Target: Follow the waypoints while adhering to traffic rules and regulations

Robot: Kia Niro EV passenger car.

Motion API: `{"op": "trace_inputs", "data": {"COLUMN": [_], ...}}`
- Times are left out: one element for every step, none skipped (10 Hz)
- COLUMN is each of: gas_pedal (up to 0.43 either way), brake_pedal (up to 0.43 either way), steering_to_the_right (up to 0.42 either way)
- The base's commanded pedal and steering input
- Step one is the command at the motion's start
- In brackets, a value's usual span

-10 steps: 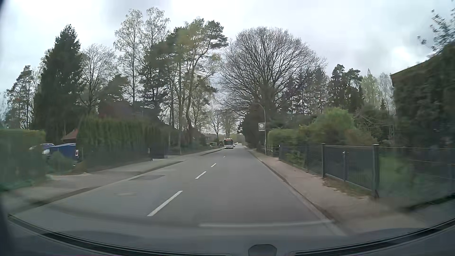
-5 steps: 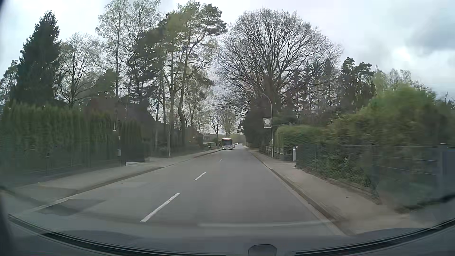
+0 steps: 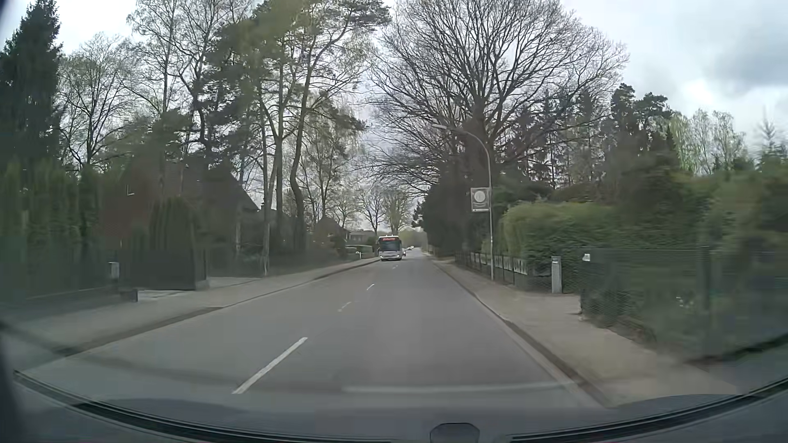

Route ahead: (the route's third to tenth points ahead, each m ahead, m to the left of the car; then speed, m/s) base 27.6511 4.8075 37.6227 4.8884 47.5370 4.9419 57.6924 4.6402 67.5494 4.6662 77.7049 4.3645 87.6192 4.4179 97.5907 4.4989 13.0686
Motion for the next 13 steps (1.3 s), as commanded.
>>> {"op": "trace_inputs", "data": {"gas_pedal": [0.15, 0.15, 0.15, 0.15, 0.157, 0.157, 0.157, 0.157, 0.157, 0.157, 0.157, 0.157, 0.157], "brake_pedal": [0.0, 0.0, 0.0, 0.0, 0.0, 0.0, 0.0, 0.0, 0.0, 0.0, 0.0, 0.0, 0.0], "steering_to_the_right": [-0.003, -0.003, -0.003, -0.002, -0.002, -0.001, 0.0, 0.0, 0.0, 0.0, 0.0, 0.0, 0.0]}}
